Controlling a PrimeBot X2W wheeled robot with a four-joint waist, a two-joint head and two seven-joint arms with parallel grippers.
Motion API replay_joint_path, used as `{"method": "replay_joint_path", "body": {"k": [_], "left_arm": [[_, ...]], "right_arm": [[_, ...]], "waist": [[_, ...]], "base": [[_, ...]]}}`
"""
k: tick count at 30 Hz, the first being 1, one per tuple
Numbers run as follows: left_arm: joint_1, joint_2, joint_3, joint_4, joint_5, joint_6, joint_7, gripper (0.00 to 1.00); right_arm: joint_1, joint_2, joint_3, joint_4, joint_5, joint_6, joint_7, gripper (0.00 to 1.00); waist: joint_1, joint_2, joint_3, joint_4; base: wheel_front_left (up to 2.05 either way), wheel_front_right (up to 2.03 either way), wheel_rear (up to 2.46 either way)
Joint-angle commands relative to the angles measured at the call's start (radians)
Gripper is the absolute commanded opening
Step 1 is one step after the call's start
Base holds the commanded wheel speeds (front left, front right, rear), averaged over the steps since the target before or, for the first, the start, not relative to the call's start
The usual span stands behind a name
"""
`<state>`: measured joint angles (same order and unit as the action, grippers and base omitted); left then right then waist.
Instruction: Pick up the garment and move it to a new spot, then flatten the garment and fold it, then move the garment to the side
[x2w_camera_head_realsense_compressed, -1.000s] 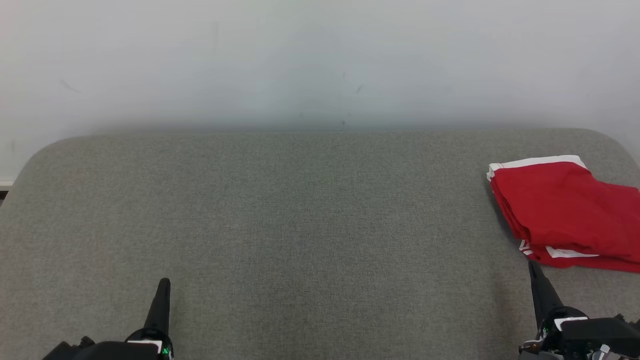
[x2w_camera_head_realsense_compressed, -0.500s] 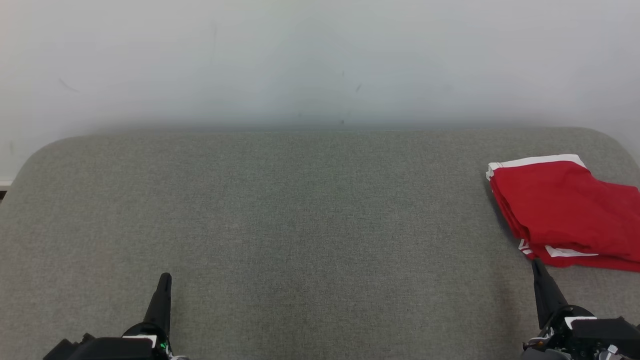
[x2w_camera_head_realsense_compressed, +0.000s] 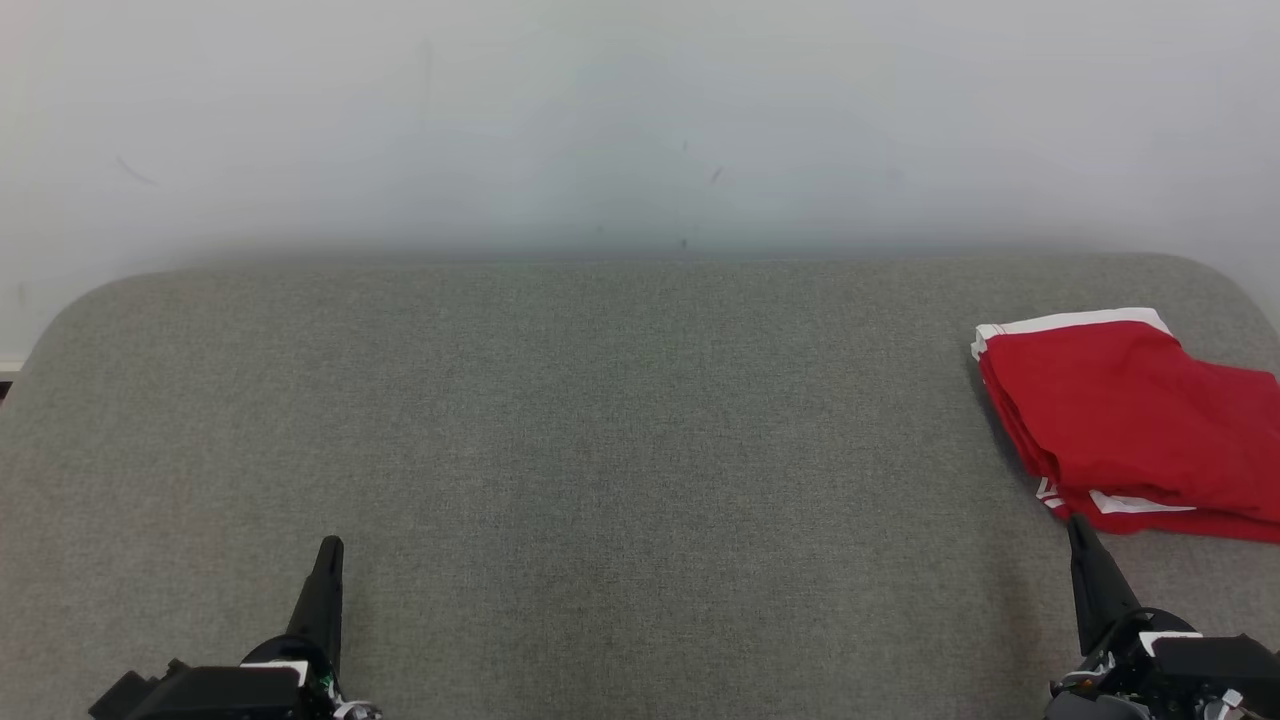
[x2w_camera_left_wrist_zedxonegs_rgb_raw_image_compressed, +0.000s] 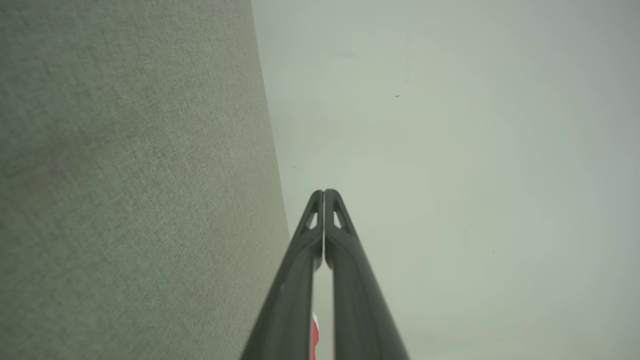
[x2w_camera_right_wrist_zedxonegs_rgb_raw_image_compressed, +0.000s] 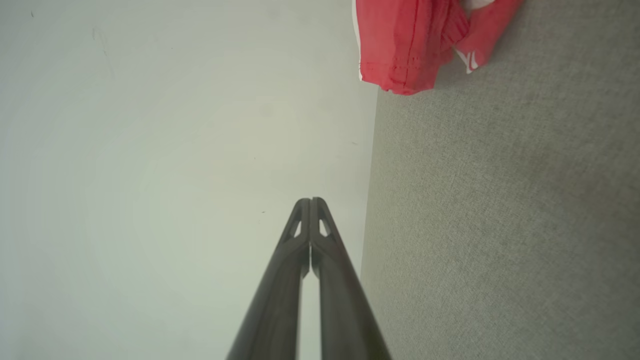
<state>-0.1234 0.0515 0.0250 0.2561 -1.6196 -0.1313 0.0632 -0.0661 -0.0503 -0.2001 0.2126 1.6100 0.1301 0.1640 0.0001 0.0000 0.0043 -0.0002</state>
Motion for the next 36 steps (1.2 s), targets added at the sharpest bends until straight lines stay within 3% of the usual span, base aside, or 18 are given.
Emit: {"method": "replay_joint_path", "body": {"k": [1,36], "left_arm": [[-0.002,-0.001,0.001,0.003,-0.004,0.001,0.003,0.00],[-0.002,-0.002,0.001,0.003,-0.003,0.001,0.004,0.00]], "right_arm": [[-0.011,0.000,-0.001,-0.001,0.001,0.001,0.002,0.00],[-0.011,0.000,-0.001,-0.001,0.002,0.001,0.002,0.00]], "waist": [[-0.0001,0.0000,0.000,0.000],[-0.0001,0.0000,0.000,0.000]], "base": [[0.00,0.00,0.00],[0.00,0.00,0.00]]}}
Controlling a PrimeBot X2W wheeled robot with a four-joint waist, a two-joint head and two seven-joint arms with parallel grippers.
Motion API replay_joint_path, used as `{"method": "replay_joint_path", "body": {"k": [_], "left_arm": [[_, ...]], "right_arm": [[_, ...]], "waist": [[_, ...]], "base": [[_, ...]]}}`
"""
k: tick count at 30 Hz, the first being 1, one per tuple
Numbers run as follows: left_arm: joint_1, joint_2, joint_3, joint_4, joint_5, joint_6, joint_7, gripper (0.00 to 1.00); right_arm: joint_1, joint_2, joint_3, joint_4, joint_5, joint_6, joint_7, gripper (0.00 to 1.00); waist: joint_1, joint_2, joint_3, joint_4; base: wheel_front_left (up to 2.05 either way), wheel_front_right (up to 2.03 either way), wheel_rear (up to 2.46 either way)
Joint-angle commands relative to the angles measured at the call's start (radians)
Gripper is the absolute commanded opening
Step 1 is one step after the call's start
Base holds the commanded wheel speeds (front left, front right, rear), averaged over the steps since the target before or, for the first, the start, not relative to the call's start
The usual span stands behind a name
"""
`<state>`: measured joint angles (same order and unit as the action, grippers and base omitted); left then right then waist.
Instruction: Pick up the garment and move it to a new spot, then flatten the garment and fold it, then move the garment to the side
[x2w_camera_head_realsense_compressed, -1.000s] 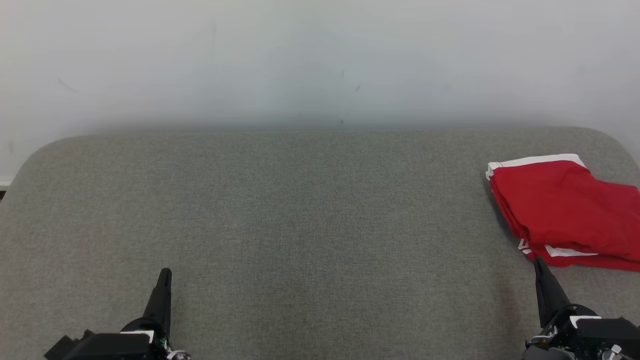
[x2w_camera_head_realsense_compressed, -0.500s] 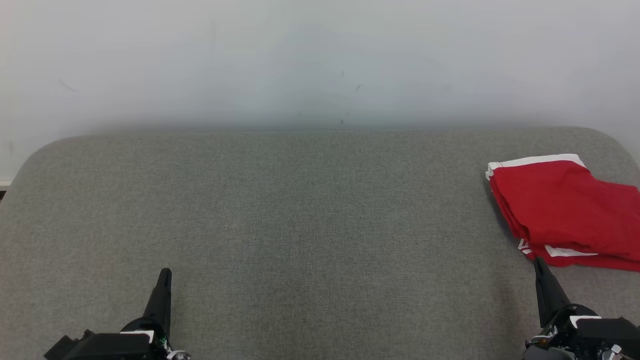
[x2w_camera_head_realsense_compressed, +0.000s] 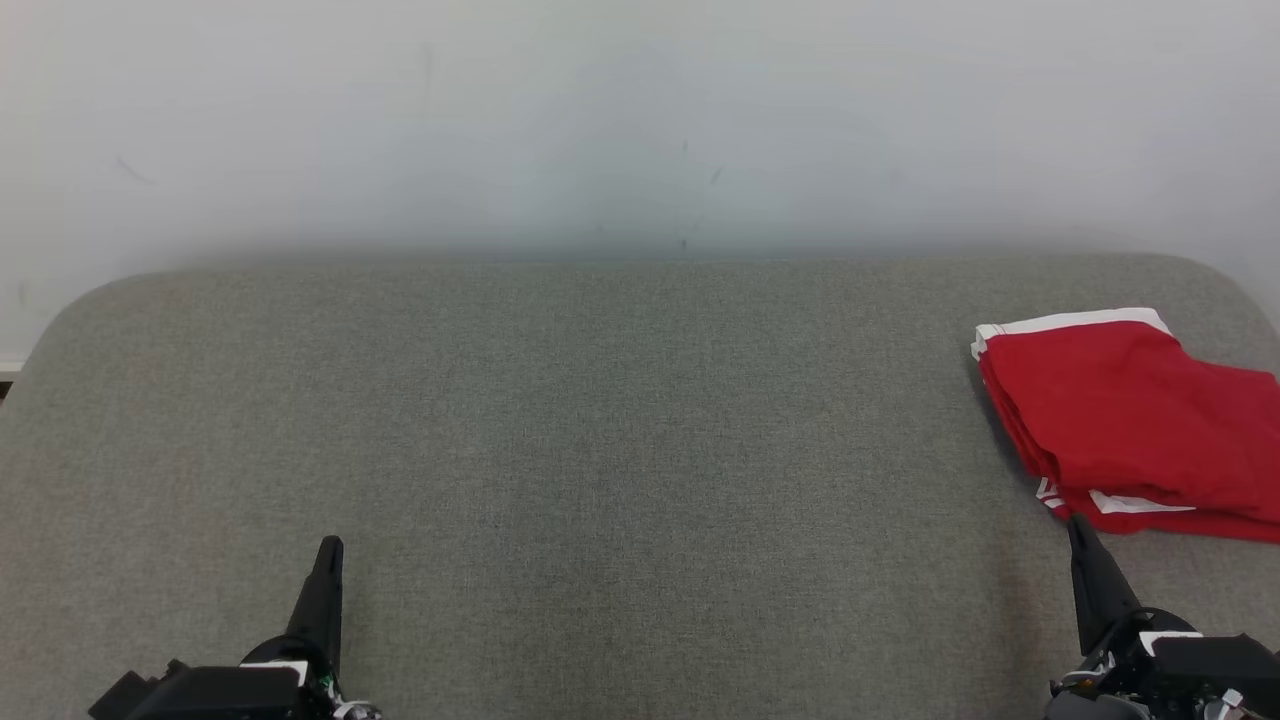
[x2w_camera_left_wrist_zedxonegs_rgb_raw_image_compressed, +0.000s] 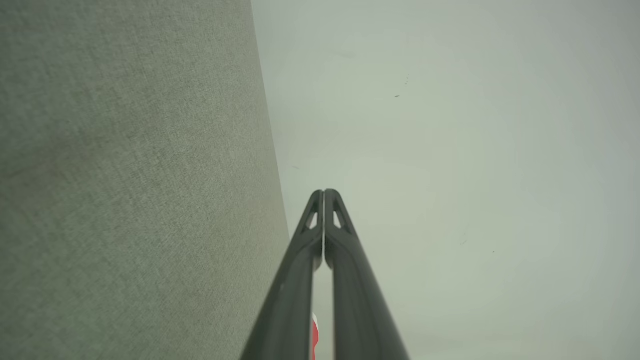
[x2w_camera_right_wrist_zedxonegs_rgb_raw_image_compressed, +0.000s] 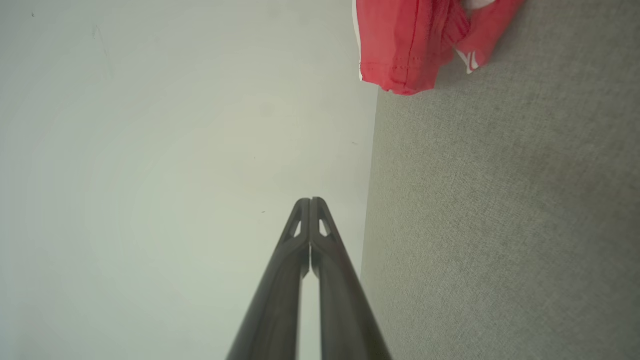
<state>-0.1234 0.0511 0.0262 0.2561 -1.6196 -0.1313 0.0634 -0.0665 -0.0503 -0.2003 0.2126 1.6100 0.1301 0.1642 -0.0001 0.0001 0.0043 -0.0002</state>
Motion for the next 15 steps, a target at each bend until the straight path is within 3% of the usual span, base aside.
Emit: {"method": "replay_joint_path", "body": {"k": [1,15], "left_arm": [[-0.002,-0.001,0.000,0.003,-0.003,0.001,0.003,0.00],[-0.002,-0.001,0.000,0.003,-0.002,0.001,0.004,0.00]], "right_arm": [[-0.010,0.000,-0.001,-0.001,0.002,0.001,0.002,0.00],[-0.010,0.000,-0.001,-0.001,0.002,0.001,0.002,0.00]], "waist": [[0.0001,-0.0001,0.000,0.000],[0.0001,-0.0001,0.000,0.000]], "base": [[0.00,0.00,0.00],[0.00,0.00,0.00]]}}
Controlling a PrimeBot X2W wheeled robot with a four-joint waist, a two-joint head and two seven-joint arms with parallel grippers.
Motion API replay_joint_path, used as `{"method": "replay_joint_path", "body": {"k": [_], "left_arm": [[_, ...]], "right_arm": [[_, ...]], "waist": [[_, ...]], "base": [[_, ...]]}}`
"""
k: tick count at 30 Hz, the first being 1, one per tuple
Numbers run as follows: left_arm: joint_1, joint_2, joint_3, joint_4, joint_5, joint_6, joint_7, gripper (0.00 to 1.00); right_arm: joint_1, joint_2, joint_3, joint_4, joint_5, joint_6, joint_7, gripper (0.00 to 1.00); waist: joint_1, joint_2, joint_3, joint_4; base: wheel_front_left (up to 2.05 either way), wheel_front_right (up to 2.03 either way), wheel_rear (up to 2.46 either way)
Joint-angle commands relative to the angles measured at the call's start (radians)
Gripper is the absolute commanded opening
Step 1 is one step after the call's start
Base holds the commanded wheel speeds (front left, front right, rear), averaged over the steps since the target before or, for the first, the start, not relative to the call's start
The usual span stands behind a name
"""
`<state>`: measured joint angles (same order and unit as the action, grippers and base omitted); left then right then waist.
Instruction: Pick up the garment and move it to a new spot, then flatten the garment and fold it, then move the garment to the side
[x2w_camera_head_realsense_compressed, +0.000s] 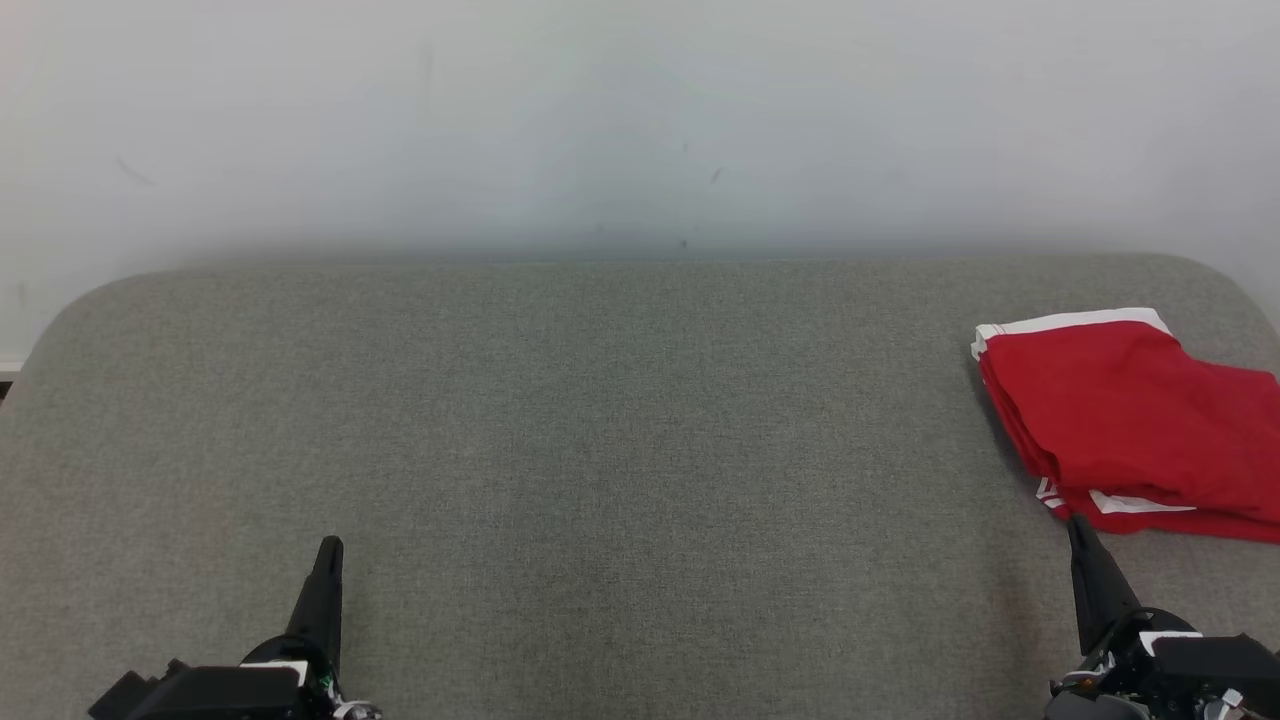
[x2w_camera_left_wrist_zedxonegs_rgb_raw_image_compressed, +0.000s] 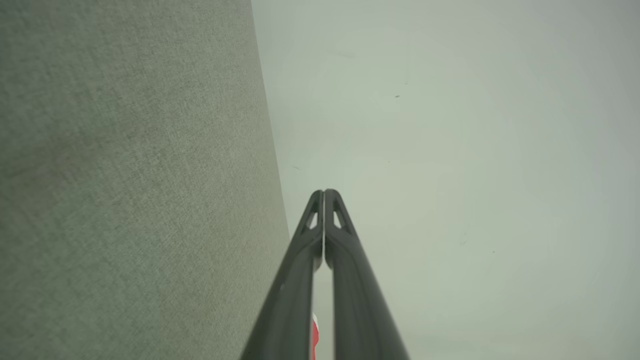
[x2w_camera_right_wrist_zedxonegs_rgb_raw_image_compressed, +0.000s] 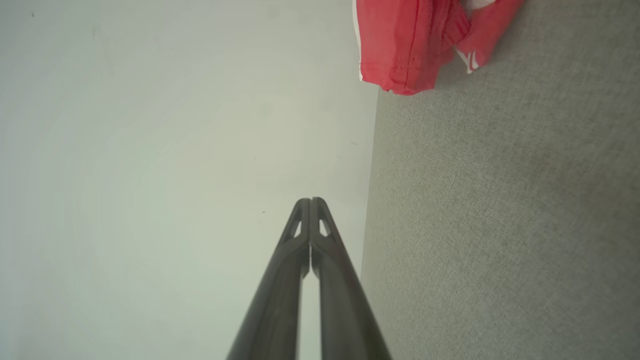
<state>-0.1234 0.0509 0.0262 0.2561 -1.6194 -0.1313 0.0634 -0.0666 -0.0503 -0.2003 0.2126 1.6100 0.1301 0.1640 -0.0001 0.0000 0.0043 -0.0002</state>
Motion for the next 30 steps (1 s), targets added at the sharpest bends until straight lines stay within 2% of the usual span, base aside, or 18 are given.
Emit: {"method": "replay_joint_path", "body": {"k": [1,30], "left_arm": [[-0.002,-0.001,0.000,0.003,-0.003,0.001,0.004,0.00],[-0.001,-0.001,0.000,0.003,-0.002,0.001,0.004,0.00]], "right_arm": [[-0.010,0.000,-0.001,-0.001,0.002,0.001,0.002,0.00],[-0.010,0.000,-0.001,-0.001,0.002,0.001,0.002,0.00]], "waist": [[0.0001,0.0000,0.000,0.000],[0.0001,0.0000,0.000,0.000]], "base": [[0.00,0.00,0.00],[0.00,0.00,0.00]]}}
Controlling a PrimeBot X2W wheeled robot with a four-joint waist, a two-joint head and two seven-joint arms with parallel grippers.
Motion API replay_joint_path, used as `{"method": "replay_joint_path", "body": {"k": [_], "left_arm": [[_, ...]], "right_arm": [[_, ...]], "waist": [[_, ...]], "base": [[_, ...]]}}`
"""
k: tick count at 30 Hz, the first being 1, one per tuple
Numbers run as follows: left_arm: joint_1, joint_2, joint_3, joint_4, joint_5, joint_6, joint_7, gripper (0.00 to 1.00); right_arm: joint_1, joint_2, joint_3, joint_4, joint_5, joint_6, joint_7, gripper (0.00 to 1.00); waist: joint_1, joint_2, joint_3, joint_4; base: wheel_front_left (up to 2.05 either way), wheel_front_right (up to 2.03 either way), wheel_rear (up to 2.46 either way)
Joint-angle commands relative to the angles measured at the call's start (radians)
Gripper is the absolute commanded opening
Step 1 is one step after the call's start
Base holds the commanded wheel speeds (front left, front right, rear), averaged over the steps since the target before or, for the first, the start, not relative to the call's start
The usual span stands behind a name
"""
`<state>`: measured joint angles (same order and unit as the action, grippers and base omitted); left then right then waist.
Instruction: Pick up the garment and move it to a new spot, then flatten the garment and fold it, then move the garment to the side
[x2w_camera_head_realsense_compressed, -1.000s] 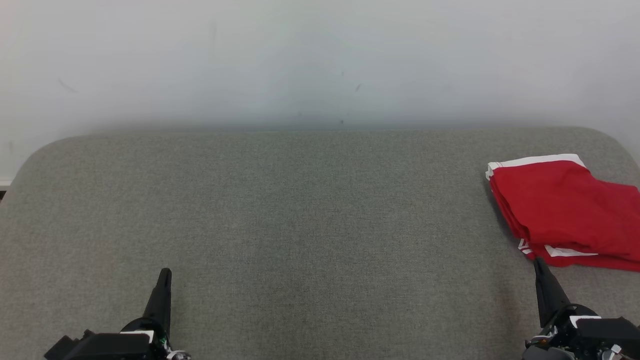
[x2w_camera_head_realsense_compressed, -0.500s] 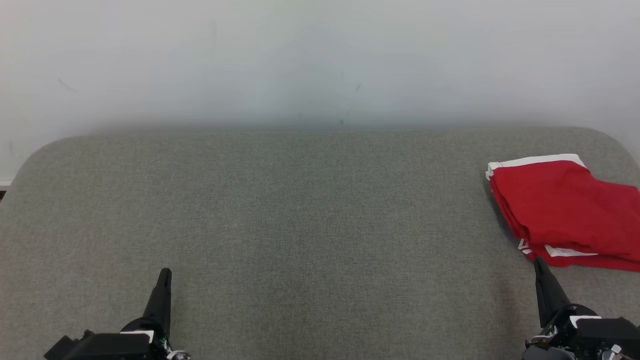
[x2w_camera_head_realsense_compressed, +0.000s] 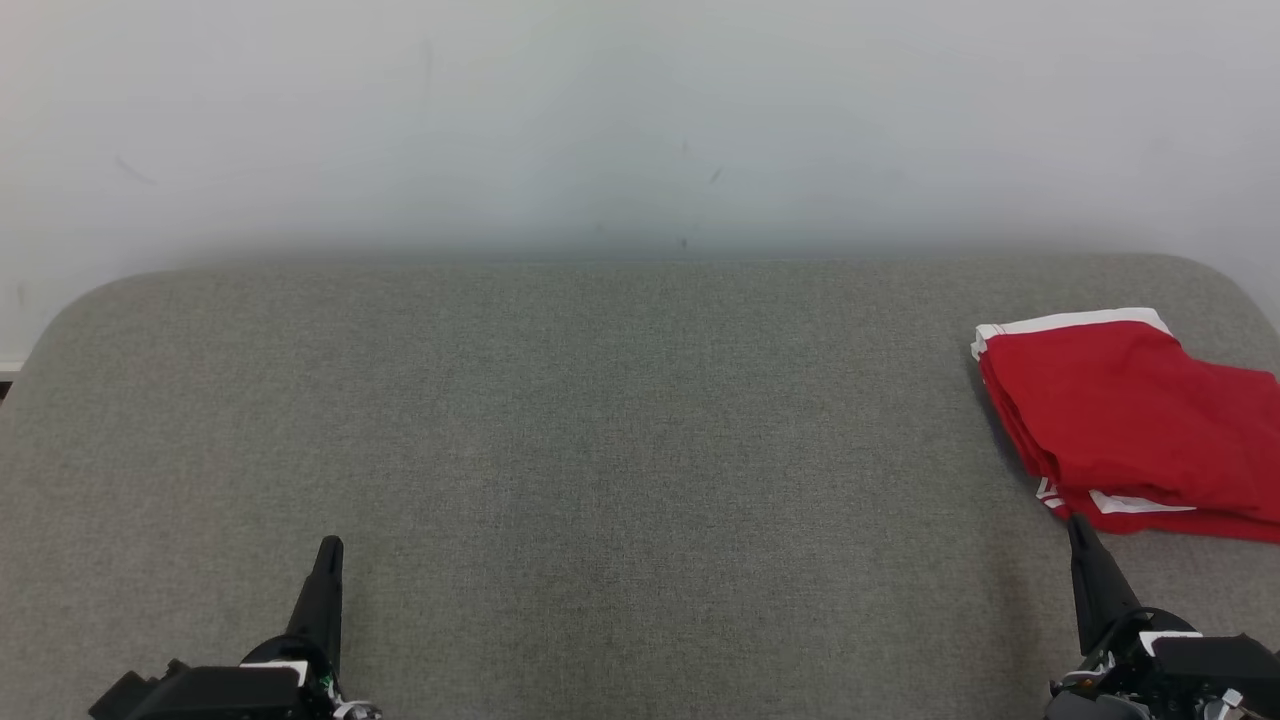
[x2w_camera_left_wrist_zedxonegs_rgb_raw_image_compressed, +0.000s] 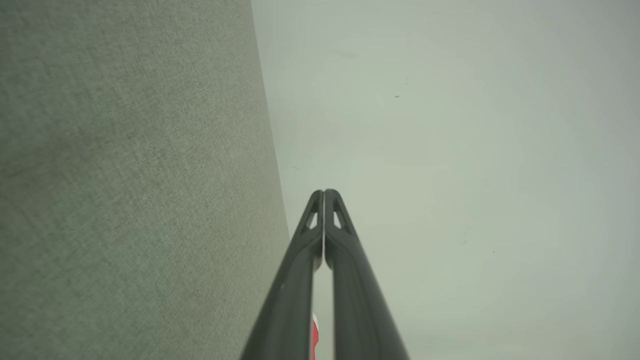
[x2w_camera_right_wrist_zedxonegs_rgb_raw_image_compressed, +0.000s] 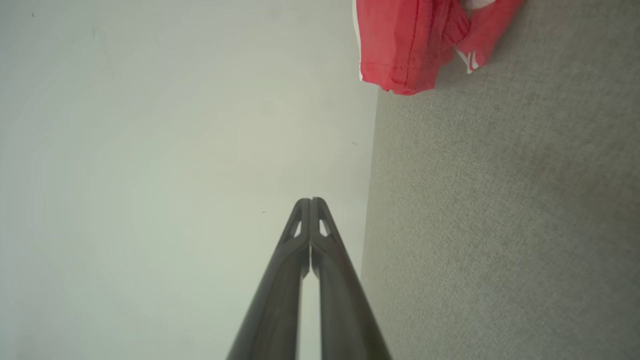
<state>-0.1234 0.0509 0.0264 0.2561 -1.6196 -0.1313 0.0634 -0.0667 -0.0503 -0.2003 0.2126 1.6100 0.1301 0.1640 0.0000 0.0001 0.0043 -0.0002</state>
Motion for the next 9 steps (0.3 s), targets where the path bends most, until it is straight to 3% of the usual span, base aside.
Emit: {"method": "replay_joint_path", "body": {"k": [1,9], "left_arm": [[-0.001,-0.001,0.000,0.003,-0.002,0.001,0.004,0.00],[-0.001,-0.002,0.000,0.003,-0.002,0.001,0.004,0.00]], "right_arm": [[-0.010,0.000,0.000,-0.001,0.002,0.001,0.002,0.00],[-0.010,0.000,-0.001,-0.001,0.002,0.001,0.002,0.00]], "waist": [[0.0000,-0.0001,0.000,0.000],[0.0000,-0.0001,0.000,0.000]], "base": [[0.00,0.00,0.00],[0.00,0.00,0.00]]}}
